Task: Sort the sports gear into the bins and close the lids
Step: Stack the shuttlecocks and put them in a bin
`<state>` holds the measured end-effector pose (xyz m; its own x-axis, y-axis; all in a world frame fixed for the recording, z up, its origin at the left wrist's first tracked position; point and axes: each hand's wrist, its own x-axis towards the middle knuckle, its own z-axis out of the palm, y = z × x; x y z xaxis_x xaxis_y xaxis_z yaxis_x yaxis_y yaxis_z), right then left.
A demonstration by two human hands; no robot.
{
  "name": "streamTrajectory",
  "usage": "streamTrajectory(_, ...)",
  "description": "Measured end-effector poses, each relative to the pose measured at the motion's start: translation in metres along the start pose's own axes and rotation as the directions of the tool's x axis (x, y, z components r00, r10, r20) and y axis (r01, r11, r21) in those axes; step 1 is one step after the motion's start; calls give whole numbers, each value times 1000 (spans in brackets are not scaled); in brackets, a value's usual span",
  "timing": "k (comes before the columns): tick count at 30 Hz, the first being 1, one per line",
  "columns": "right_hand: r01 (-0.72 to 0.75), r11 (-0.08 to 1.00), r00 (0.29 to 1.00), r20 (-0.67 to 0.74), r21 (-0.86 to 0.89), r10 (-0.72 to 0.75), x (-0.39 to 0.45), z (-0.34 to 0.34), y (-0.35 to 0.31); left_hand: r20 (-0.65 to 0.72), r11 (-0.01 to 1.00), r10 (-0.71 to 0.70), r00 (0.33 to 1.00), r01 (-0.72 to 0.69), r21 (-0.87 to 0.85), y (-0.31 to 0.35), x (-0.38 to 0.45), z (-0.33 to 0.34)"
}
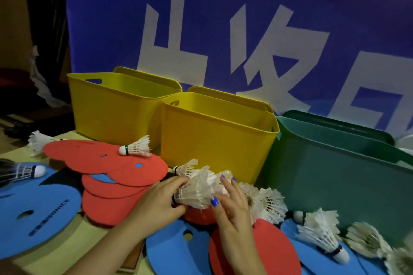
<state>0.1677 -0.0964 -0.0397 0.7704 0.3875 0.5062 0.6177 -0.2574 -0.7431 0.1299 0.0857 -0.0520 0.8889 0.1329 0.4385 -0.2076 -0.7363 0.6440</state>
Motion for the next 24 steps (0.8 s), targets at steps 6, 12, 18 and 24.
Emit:
streamTrajectory(6,-29,983,935,-352,-183,-38,-1,-9,-9,-76,986,-107,991,96,-137,-1,-1,-4)
streamTrajectory(12,-449,792,864,-428,-414,266,3,-30,11,-40,994,-84,996,81,-67,0,-3,-4)
streamTrajectory(18,-367,926,847,-446,-94,290,3,-39,-3,-4,996,-65,998,65,-54,2,-4,-6)
streamTrajectory(24,-319,826,808,-322,465,494,4,-43,-12,46,997,-57,997,59,-44,1,-4,-4)
